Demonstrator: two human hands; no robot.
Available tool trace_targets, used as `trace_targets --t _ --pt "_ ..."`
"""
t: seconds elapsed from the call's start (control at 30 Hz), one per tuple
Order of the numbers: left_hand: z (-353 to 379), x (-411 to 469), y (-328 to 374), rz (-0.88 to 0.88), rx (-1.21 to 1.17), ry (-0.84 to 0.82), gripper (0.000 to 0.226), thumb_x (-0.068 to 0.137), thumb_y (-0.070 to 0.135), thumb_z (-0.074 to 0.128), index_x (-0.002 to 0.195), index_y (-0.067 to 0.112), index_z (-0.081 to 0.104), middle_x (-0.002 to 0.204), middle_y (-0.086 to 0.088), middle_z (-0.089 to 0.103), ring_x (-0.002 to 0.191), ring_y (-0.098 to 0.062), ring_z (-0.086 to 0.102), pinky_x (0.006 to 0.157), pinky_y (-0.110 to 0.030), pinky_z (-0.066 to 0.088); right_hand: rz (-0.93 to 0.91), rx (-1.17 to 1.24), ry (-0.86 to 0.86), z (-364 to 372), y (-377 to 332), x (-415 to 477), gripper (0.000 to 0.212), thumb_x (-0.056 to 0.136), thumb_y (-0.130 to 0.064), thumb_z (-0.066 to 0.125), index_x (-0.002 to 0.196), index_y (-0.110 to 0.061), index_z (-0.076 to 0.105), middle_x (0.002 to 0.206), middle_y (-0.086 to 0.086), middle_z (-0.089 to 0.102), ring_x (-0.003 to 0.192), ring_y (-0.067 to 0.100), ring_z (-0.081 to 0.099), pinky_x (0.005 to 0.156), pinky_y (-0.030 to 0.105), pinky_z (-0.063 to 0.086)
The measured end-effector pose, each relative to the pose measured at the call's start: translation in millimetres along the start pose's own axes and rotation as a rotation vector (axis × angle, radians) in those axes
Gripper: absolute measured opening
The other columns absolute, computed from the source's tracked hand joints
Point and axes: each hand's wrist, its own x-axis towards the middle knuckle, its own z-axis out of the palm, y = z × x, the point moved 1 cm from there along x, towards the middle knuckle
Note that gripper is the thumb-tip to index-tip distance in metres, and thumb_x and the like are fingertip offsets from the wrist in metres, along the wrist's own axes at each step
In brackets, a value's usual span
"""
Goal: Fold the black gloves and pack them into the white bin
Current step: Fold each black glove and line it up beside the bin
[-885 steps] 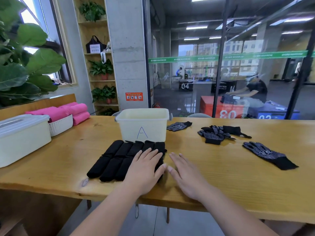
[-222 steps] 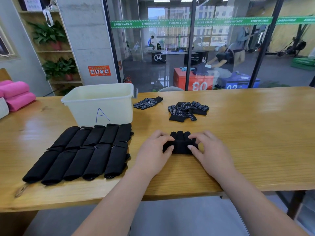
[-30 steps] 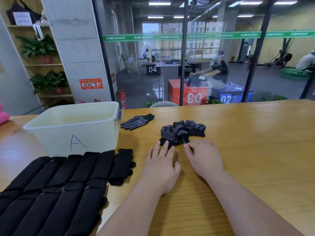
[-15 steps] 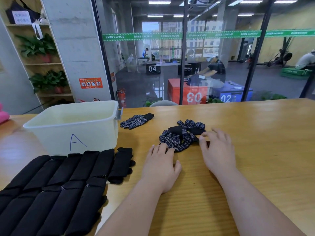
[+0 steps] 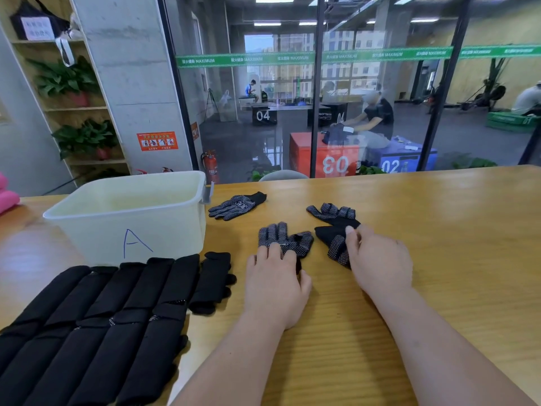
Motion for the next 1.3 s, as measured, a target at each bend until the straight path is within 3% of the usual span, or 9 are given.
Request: trace_targets --t 0.1,0.3,0.47,0.6,0.7,0.8,0.93,1.13,1.3 --pt "0 -1 0 0.018 -0.033 0.023 0.043 0.100 0.052 0.032 0.119 0.027 0.062 0.116 0.005 0.050 0.113 -0.021 0.045 0.102 -0.040 0.041 0.048 0.207 -0.005 0 15 5 0.025 0.108 -0.047 0.040 0.106 -0.030 0.058 0.082 -0.005 0.070 0.068 0.027 0.057 0.058 0.035 0.039" --pt "1 1 -4 0.054 -0.118 0.010 0.037 0.104 0.047 0.038 0.125 0.029 0.062 0.121 0.010 0.051 0.117 -0.016 0.046 0.110 -0.036 0.039 -0.113 0.424 -0.331 13 26 9 0.040 0.108 -0.026 0.043 0.142 -0.044 0.054 0.127 -0.023 0.066 0.122 0.013 0.058 0.102 0.041 0.049" --pt "3 1 -4 0.055 -0.126 0.012 0.036 0.104 0.047 0.037 0.125 0.031 0.062 0.120 0.011 0.052 0.117 -0.015 0.047 0.111 -0.036 0.038 -0.034 0.417 -0.274 3 28 16 0.030 0.100 -0.023 0.054 0.116 -0.046 0.065 0.090 -0.024 0.073 0.085 0.009 0.067 0.078 0.035 0.055" --pt "4 2 -4 0.074 -0.136 0.027 0.032 0.104 0.044 0.038 0.121 0.032 0.062 0.117 0.014 0.053 0.116 -0.013 0.047 0.111 -0.035 0.037 -0.088 0.324 -0.282 6 34 16 0.032 0.101 -0.047 0.058 0.131 -0.039 0.066 0.130 -0.013 0.066 0.121 0.020 0.054 0.105 0.041 0.045" --pt "4 2 -4 0.085 -0.154 0.037 0.028 0.103 0.042 0.039 0.113 0.032 0.062 0.113 0.015 0.053 0.112 -0.012 0.048 0.109 -0.034 0.038 -0.106 0.208 -0.397 10 32 15 0.041 0.097 -0.063 0.057 0.129 -0.040 0.068 0.131 -0.017 0.062 0.128 0.021 0.048 0.108 0.044 0.043" --pt "5 2 -5 0.086 -0.174 0.045 0.026 0.102 0.041 0.039 0.109 0.032 0.063 0.109 0.016 0.054 0.110 -0.011 0.049 0.107 -0.035 0.039 -0.063 0.366 -0.345 6 32 15 0.016 0.089 -0.051 0.077 0.099 -0.041 0.071 0.102 -0.022 0.066 0.109 0.015 0.060 0.093 0.039 0.051" --pt "5 2 -5 0.089 -0.178 0.039 0.025 0.103 0.040 0.041 0.112 0.032 0.062 0.112 0.015 0.053 0.112 -0.011 0.048 0.108 -0.033 0.038 -0.022 0.515 -0.330 -4 31 15 0.019 0.085 -0.030 0.086 0.087 -0.036 0.068 0.091 -0.019 0.072 0.090 0.002 0.065 0.072 0.024 0.045" --pt "4 1 -1 0.091 -0.144 0.040 0.027 0.102 0.040 0.040 0.112 0.029 0.062 0.112 0.011 0.054 0.110 -0.015 0.048 0.104 -0.035 0.041 0.041 1.000 -0.211 -26 22 10 0.030 0.088 -0.002 0.079 0.099 -0.030 0.073 0.099 -0.006 0.077 0.099 0.010 0.072 0.090 0.027 0.053" --pt "3 0 0 0.091 -0.121 0.056 0.029 0.102 0.040 0.040 0.110 0.027 0.064 0.109 0.008 0.056 0.106 -0.018 0.050 0.101 -0.037 0.044 -0.064 1.086 -0.199 -74 7 15 0.032 0.093 0.004 0.072 0.107 -0.025 0.072 0.108 0.001 0.074 0.100 0.014 0.075 0.087 0.024 0.058"
